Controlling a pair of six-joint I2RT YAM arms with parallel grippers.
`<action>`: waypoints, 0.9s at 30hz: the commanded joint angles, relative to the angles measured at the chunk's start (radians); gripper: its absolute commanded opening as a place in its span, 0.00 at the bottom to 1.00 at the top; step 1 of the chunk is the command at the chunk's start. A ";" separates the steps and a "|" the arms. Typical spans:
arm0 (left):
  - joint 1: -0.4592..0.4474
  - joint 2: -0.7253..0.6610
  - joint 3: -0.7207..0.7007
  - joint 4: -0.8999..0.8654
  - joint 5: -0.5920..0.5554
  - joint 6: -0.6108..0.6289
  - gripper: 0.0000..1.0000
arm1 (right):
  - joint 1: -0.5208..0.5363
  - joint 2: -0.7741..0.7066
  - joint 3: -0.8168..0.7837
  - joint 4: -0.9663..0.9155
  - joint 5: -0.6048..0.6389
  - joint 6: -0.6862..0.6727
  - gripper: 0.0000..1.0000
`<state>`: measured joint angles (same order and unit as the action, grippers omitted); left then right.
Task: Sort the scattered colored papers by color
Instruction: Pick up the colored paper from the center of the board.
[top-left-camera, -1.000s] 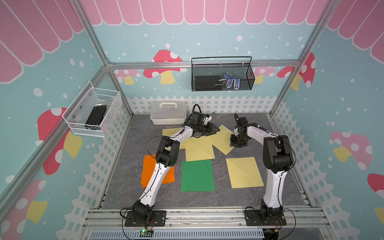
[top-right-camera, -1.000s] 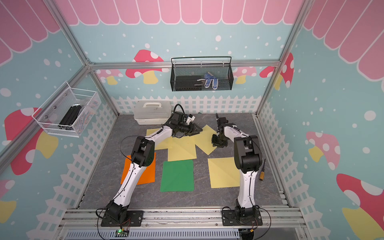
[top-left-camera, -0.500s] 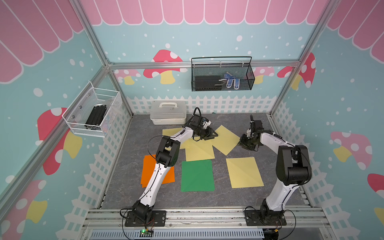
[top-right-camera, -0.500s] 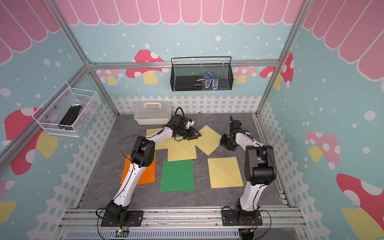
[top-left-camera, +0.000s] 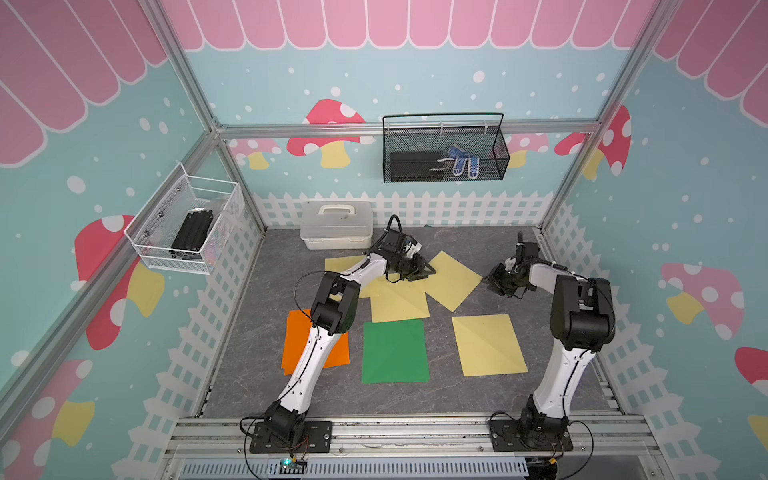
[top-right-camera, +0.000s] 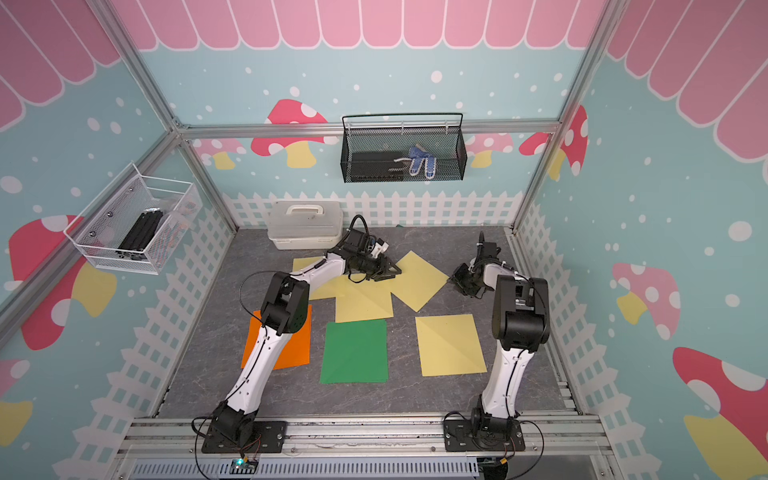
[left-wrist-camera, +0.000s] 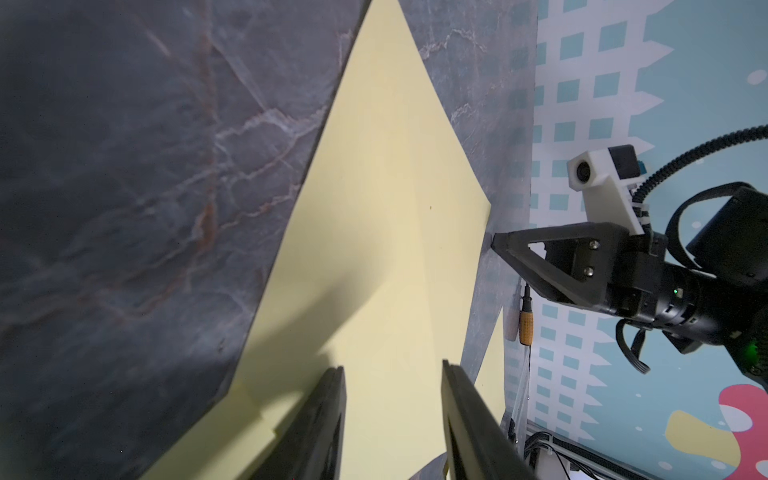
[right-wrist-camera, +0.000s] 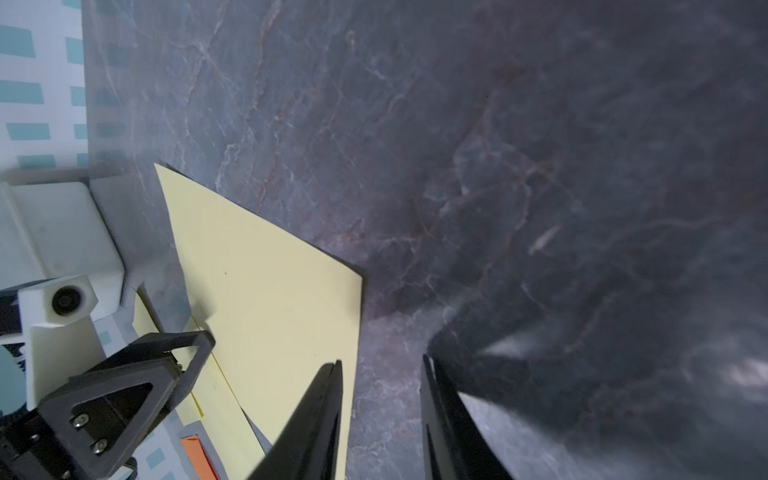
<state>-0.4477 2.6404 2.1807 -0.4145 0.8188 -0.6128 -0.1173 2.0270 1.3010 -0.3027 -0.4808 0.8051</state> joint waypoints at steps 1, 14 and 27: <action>-0.018 -0.005 -0.016 -0.046 -0.030 0.008 0.42 | 0.005 0.086 0.015 0.027 -0.041 0.050 0.35; -0.034 0.044 0.038 -0.045 -0.031 -0.023 0.42 | 0.024 0.176 0.032 0.146 -0.175 0.103 0.35; -0.034 0.058 0.045 -0.038 -0.052 -0.048 0.41 | 0.104 0.009 -0.167 0.288 -0.258 0.187 0.38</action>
<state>-0.4778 2.6507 2.2070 -0.4290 0.8032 -0.6476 -0.0277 2.0754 1.2018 0.0132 -0.7551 0.9550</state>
